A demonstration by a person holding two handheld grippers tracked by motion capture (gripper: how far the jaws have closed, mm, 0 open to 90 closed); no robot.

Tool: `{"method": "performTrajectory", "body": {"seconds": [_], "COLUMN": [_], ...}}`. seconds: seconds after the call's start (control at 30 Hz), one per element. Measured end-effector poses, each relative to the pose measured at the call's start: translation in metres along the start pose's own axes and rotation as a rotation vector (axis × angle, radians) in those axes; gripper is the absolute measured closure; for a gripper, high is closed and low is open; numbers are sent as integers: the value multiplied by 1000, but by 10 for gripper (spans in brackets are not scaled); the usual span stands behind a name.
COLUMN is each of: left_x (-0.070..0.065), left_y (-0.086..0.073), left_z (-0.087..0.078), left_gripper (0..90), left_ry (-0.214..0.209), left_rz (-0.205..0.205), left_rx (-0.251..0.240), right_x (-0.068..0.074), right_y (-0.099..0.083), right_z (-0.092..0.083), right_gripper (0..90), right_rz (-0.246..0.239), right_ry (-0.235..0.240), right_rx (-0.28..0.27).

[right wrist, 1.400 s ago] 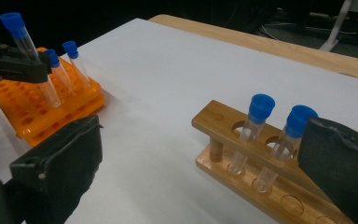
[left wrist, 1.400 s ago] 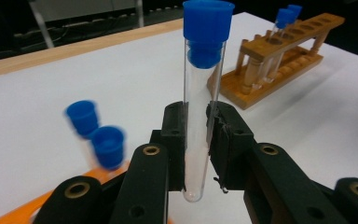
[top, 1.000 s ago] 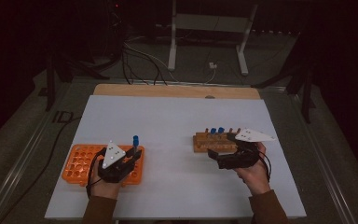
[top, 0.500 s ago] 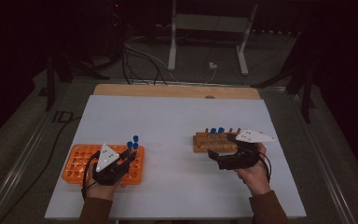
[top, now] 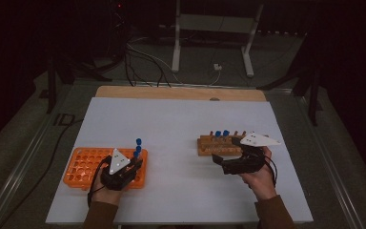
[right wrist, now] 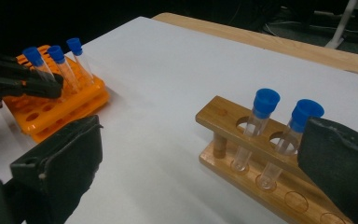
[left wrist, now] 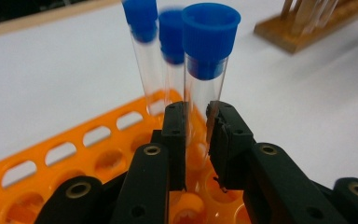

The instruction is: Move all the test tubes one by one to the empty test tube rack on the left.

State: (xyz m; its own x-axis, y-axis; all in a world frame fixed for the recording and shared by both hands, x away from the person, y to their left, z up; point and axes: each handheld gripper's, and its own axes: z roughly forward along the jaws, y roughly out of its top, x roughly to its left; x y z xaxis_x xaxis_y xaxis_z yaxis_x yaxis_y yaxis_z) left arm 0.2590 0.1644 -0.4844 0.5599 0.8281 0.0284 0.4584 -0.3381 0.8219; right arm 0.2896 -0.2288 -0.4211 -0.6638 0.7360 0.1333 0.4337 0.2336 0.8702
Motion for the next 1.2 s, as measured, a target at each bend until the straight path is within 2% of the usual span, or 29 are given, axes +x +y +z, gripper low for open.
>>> {"method": "performTrajectory", "body": {"seconds": [0.2,0.33,0.57,0.73,1.0,1.2], "left_x": [-3,-3,-3,-1,-2,0], "left_y": [1,0,1,0,2,2], "left_z": [4,4,4,2,-4,-11], "left_gripper": [777,777,776,758,635,447], "left_ry": [19,22,19,-2,-18,-16], "left_rz": [22,16,-10,-38,-40,-63], "left_rx": [45,46,53,46,21,-26], "right_x": [0,0,1,1,-1,-3], "right_y": [-2,-3,-4,-4,-3,0], "right_z": [1,1,3,4,4,3], "right_gripper": [2,3,3,3,2,10], "right_rz": [1,3,4,5,8,-5], "right_ry": [3,6,6,6,-1,-32], "right_rx": [4,4,8,9,6,13]}}
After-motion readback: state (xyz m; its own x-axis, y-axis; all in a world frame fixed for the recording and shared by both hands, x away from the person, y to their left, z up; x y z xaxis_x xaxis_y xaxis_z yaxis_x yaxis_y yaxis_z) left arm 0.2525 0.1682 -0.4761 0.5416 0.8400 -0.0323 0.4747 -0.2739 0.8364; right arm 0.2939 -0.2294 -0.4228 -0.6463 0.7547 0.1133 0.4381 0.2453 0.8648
